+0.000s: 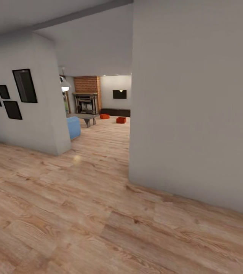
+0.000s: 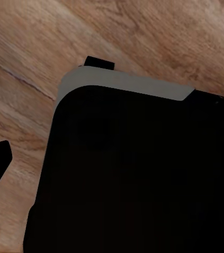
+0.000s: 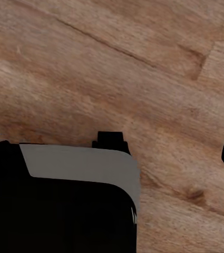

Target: Move the two storage containers from the living room to the garage. In the garage, place one container on the floor and stack the other container on top of it (either order is fine).

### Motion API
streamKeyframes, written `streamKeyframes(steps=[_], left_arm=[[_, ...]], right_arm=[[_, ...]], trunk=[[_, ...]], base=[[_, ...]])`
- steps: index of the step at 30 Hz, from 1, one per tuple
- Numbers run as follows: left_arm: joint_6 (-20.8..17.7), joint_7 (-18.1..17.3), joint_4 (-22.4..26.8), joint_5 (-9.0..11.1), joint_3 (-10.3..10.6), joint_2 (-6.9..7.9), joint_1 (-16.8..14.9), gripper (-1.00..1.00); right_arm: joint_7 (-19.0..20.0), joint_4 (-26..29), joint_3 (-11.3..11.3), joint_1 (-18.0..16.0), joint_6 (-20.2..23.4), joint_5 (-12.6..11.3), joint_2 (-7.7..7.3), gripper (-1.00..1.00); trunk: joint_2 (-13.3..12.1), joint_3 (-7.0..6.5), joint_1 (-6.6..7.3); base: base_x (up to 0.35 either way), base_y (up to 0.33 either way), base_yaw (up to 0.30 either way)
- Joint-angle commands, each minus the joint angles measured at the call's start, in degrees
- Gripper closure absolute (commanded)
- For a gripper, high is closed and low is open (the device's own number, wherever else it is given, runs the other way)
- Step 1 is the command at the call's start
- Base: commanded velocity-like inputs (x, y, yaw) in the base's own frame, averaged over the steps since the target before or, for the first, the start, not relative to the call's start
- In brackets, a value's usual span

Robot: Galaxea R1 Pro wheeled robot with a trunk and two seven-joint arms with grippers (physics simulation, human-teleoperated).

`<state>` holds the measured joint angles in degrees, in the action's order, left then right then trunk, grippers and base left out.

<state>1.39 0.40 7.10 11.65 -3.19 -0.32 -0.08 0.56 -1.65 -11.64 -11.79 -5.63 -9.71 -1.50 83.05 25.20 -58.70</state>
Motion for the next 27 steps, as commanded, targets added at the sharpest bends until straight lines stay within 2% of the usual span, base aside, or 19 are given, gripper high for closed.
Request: streamKeyframes(steps=[1,27], left_arm=[[0.1,0.0,0.0,0.1,-0.3,-0.03,0.0,-1.0],[0.0,0.0,0.0,0.1,-0.3,0.03,0.0,-1.0]], right_arm=[[0.1,-0.2,-0.5,-0.1,-0.3,-0.6,0.01,-1.0],[0.1,-0.1,-0.5,-0.1,-0.3,-0.6,0.05,-1.0]], trunk=[[0.0,0.05,-0.03],[0.0,0.05,-0.03]], base=[[0.324,0.0,0.268],[0.324,0.0,0.262]])
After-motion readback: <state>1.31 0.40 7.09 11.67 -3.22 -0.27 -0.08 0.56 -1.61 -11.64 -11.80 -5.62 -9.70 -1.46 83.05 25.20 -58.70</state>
